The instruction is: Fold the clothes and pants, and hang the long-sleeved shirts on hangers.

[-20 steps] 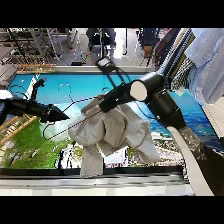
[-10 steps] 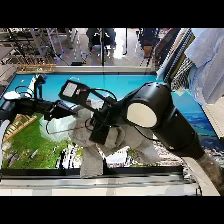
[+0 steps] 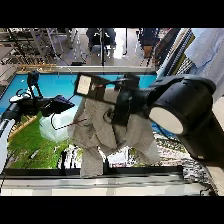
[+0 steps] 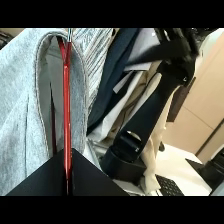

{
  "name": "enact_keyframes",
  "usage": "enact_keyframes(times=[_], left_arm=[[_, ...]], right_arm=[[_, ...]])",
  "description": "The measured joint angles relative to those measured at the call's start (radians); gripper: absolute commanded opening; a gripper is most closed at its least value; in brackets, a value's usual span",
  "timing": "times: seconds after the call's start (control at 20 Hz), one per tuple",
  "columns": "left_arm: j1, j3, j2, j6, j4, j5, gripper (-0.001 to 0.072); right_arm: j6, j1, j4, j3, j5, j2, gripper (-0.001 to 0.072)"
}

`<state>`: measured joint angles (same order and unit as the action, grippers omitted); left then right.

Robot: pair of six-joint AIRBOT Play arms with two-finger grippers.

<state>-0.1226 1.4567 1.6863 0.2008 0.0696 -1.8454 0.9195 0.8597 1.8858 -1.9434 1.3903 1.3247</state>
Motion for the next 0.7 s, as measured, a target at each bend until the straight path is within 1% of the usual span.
enact_keyframes(times=[0.1, 0.3, 0.35, 0.4, 0.45, 0.5, 0.55, 0.65, 0.7], left_arm=[[0.0, 0.0, 0.002, -0.003, 0.007, -0.001, 0.0022], [0.0, 0.0, 0.003, -0.006, 0.01, -0.002, 0.0026], [0.0, 0.0, 0.003, -0.006, 0.01, -0.002, 0.003], [0.0, 0.0, 0.003, -0.006, 0.005, -0.001, 0.0093], [0.0, 0.0, 0.004, -0.002, 0.022, 0.001, 0.0308], [-0.001, 0.0, 0.003, 0.011, 0.019, -0.001, 0.0662], [-0.002, 0.0, 0.004, 0.042, 0.017, 0.012, 0.0713], [-0.006, 0.002, 0.004, 0.132, 0.002, 0.069, 0.0714], [-0.014, 0.01, 0.004, 0.178, -0.018, 0.099, 0.0714]], right_arm=[[-0.055, -0.035, 0.018, 0.007, -0.102, 0.028, 0.0624], [-0.127, -0.081, -0.031, 0.013, -0.254, 0.137, 0.0352], [-0.141, -0.085, -0.047, 0.014, -0.28, 0.163, 0.0177], [-0.149, -0.09, -0.05, 0.014, -0.301, 0.183, 0.0026], [-0.171, -0.094, -0.063, 0.014, -0.294, 0.196, 0.0028], [-0.17, -0.095, -0.066, 0.015, -0.293, 0.208, 0.0027], [-0.171, -0.097, -0.073, 0.015, -0.296, 0.213, 0.0027], [-0.172, -0.099, -0.087, 0.014, -0.283, 0.22, 0.0025], [-0.17, -0.1, -0.098, 0.014, -0.254, 0.223, 0.0025]])
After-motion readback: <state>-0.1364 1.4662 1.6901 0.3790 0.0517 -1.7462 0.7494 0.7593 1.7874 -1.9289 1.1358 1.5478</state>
